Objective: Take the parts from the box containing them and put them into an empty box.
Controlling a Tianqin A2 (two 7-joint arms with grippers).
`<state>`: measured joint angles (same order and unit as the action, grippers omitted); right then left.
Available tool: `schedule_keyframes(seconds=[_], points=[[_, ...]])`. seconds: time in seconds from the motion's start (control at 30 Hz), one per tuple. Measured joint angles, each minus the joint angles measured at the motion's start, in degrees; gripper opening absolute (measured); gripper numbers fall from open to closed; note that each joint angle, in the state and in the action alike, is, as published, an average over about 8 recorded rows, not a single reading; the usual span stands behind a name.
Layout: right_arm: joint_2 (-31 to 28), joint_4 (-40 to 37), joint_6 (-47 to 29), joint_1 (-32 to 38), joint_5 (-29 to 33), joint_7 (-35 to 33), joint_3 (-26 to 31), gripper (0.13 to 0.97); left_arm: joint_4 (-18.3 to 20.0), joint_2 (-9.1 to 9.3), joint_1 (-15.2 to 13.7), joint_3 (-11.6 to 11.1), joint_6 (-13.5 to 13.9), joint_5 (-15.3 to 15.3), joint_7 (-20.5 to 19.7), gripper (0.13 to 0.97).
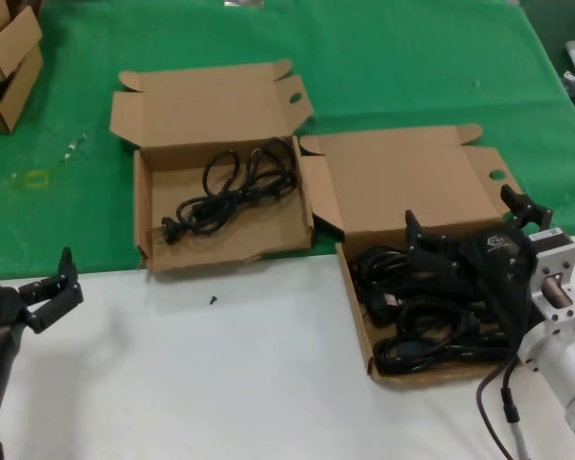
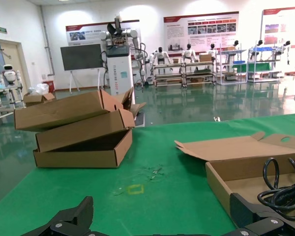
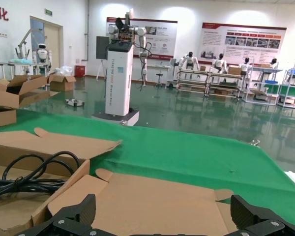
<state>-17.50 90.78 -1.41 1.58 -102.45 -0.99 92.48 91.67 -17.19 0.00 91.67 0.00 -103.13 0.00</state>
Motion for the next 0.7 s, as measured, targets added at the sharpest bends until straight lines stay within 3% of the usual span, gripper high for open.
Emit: schedule_keyframes(seconds=[0.7], points=[[0.0, 0.0, 0.0, 0.0, 0.0, 0.0, 0.0, 0.966, 0.0, 0.00, 0.0, 0.0, 0.0, 0.0, 0.0, 0.966]])
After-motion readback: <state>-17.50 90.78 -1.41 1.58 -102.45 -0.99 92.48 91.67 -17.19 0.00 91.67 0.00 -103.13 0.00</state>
